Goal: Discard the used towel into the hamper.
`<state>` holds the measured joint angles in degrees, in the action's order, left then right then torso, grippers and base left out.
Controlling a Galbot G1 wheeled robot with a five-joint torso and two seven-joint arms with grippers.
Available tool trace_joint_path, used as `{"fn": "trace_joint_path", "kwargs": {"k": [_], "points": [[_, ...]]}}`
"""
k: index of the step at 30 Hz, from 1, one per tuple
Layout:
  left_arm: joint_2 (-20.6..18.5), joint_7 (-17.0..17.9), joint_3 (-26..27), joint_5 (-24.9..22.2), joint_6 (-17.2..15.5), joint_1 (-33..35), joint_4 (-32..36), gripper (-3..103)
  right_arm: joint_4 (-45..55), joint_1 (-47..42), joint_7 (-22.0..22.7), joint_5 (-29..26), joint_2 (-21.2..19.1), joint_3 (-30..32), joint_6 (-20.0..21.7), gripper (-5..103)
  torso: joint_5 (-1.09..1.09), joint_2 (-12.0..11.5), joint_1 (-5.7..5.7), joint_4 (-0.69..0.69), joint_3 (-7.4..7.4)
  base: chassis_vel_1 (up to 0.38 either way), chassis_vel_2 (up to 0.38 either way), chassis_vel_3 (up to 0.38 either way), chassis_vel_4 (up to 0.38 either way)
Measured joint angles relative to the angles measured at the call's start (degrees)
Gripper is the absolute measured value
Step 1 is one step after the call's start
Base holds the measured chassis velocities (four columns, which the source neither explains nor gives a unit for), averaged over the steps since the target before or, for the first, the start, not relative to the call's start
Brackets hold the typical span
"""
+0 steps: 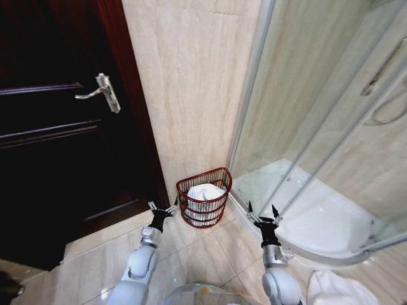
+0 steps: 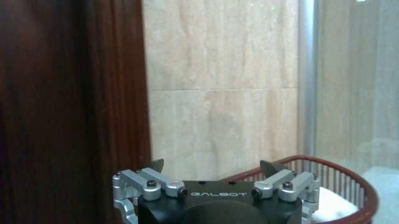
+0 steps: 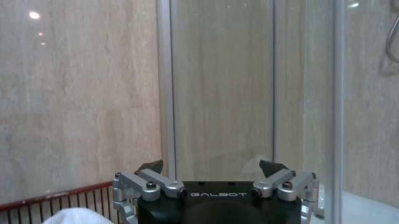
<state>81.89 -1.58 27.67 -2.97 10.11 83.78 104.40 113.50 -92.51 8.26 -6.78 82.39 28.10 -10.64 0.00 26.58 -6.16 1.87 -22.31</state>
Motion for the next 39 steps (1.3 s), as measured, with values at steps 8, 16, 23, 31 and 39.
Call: {"fn": "trace_joint_path", "kwargs": {"k": [8,16,23,31,39], "points": [[0.2,-0.1,0.4,-0.1,-0.7,0.8,0.7,100,-0.4,3.5,1.8,1.3,-0.9,-3.8,3.4,100,0.0,-0.8,0.31,0.0,0.49,-0.016,-0.021,-0.025,-0.014],[1.4,0.1,1.5,0.3,-0.9,0.7,-0.2,100,-3.0,6.4,3.2,-0.1,-2.7,-6.2,3.3,100,0.0,-1.5,0.56,0.01,0.91,-0.022,-0.061,-0.071,-0.03],[1.4,0.3,2.0,-0.2,-1.3,-0.1,-0.8,100,-3.9,5.5,2.3,-0.6,-3.1,-6.1,1.6,100,0.01,-2.1,0.82,0.0,1.32,-0.026,-0.064,-0.068,-0.023],[0.2,0.4,1.2,-2.0,-1.2,-0.9,-0.8,100,-3.7,5.3,3.1,-1.1,-2.8,-5.9,2.5,100,-0.01,-2.8,1.11,-0.01,1.75,-0.007,-0.064,-0.065,-0.014],[1.4,0.8,0.9,-2.9,2.7,-0.8,-1.8,100,-5.1,5.6,2.7,-1.1,-2.6,-5.4,-0.3,100,0.0,-2.9,1.15,0.01,1.77,0.008,-0.013,-0.012,0.004]]}}
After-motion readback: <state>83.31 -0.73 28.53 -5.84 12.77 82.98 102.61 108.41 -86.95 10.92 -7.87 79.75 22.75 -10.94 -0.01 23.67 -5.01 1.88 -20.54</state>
